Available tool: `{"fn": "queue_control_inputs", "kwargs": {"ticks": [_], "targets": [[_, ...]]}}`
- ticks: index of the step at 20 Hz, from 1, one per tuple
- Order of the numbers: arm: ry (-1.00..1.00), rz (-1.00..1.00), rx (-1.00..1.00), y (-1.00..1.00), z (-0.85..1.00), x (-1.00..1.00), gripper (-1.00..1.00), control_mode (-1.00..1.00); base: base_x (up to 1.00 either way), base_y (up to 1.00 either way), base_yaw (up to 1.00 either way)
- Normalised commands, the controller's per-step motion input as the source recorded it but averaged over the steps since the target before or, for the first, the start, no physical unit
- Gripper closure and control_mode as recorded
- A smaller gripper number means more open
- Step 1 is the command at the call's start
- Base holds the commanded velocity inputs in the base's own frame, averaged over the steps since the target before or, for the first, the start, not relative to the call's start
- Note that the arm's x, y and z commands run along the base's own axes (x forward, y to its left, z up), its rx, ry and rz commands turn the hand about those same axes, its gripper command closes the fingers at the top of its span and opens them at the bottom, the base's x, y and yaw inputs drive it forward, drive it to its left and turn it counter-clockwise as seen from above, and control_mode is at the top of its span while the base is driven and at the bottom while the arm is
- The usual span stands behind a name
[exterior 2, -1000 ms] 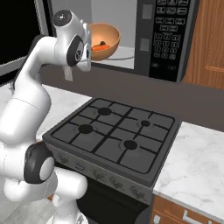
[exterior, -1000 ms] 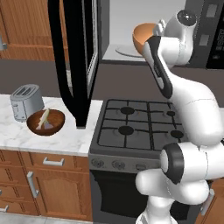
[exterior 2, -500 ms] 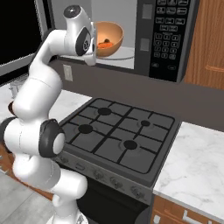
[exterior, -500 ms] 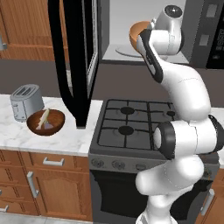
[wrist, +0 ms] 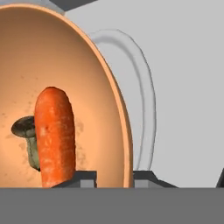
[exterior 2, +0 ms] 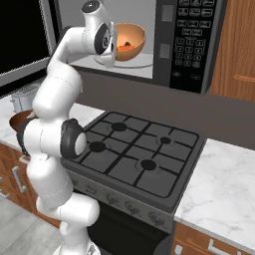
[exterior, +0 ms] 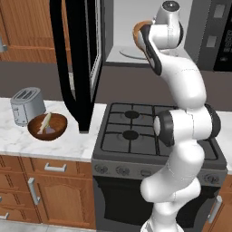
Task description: Place the bowl containing the carrot and mushroom in the microwave. Close the microwave door and press the start button to microwave the meal.
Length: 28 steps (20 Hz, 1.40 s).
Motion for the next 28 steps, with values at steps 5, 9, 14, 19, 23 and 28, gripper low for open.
{"fn": "queue_control_inputs", "kwargs": {"ticks": [5, 9, 14, 19, 23, 28], "targets": [[0.02, -0.03, 0.0, 0.0, 0.0, 0.3, -1.0, -1.0, 0.0, 0.0, 0.0], [-0.12, 0.0, 0.0, 0.0, -0.09, -0.01, -1.0, -1.0, 0.0, 0.0, 0.0], [-0.17, 0.0, -0.06, 0.0, -0.3, -0.41, -1.0, -1.0, 0.0, 0.0, 0.0], [-0.12, 0.0, -0.11, 0.04, -0.41, -0.63, -1.0, -1.0, 0.0, 0.0, 0.0], [-0.12, 0.0, -0.12, 0.11, -0.29, -0.68, -1.0, -1.0, 0.0, 0.0, 0.0], [-0.08, -0.01, -0.05, 0.0, -0.01, -0.21, -1.0, -1.0, 0.0, 0.0, 0.0]]}}
